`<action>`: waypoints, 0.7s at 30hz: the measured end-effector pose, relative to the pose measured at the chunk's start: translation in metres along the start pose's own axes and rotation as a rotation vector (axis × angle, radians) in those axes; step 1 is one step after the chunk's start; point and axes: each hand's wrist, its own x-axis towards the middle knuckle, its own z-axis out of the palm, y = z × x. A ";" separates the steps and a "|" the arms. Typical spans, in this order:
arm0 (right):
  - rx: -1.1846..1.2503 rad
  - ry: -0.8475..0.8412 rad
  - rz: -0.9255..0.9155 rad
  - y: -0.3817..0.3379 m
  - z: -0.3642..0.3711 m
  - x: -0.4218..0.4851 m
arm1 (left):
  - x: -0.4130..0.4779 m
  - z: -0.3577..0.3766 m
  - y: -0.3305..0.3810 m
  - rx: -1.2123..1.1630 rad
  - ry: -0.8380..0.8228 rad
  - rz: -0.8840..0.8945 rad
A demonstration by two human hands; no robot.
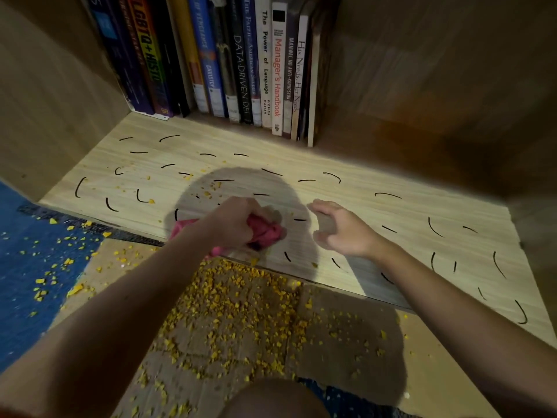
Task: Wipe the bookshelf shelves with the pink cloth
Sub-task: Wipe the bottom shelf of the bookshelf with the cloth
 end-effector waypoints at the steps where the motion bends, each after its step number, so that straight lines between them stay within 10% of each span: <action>1: -0.033 0.027 0.009 0.001 0.002 -0.006 | 0.003 -0.001 0.003 -0.041 0.052 -0.014; 16: -0.414 -0.049 0.089 0.010 0.009 -0.060 | -0.019 0.010 0.007 0.008 -0.268 0.087; 21: -0.382 0.006 0.063 0.003 0.019 -0.069 | -0.031 0.011 0.013 -0.049 -0.057 0.141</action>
